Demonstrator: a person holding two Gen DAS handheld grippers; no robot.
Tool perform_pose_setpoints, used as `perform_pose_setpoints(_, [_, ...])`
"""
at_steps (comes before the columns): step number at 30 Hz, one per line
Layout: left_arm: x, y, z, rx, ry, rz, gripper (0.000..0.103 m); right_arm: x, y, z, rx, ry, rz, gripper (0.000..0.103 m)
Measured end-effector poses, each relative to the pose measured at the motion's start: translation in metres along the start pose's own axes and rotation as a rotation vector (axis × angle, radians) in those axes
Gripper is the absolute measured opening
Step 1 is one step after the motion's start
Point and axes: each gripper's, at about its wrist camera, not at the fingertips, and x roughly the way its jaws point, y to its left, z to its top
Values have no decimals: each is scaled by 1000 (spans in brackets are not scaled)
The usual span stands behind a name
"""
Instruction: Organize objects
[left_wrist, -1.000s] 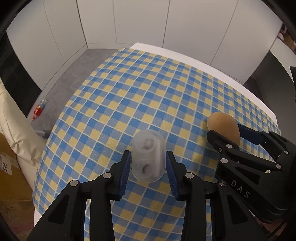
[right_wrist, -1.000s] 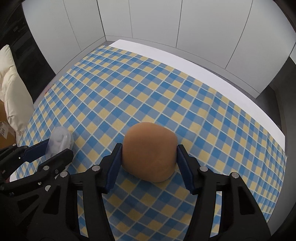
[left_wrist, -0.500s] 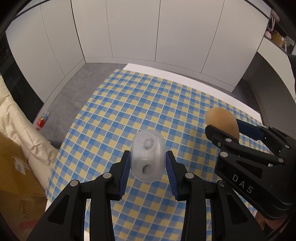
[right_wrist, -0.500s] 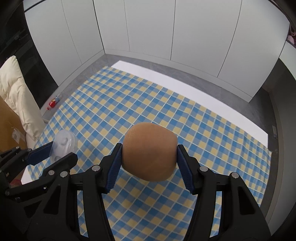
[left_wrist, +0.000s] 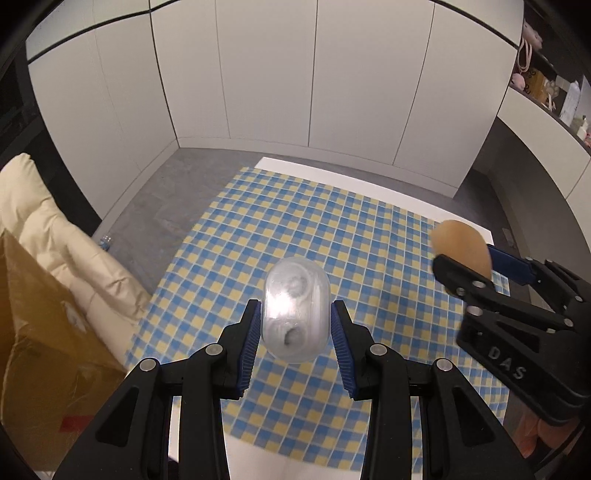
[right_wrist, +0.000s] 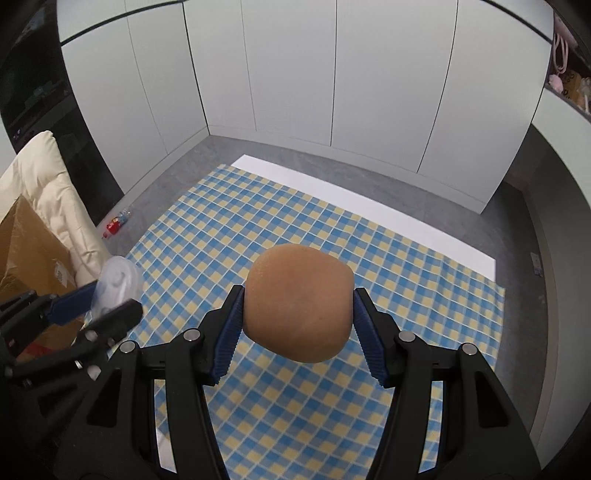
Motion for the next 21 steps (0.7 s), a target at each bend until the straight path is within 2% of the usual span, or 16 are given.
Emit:
perform_pose_setpoints(9, [-45, 21, -4, -8, -70, -5, 37, -26, 6, -5, -18, -16, 10, 60])
perform_pose_setpoints(13, [-50, 27, 5, -48, -84, -47, 37, -32, 7, -4, -17, -34, 10, 60])
perform_pose_setpoints(17, [-53, 25, 5, -17, -114, -37, 37, -31, 8, -6, -23, -30, 14, 60])
perform_pose_setpoints(21, [-55, 31, 5, -39, -115, -32, 37, -35, 2, -2, -10, -48, 9, 60])
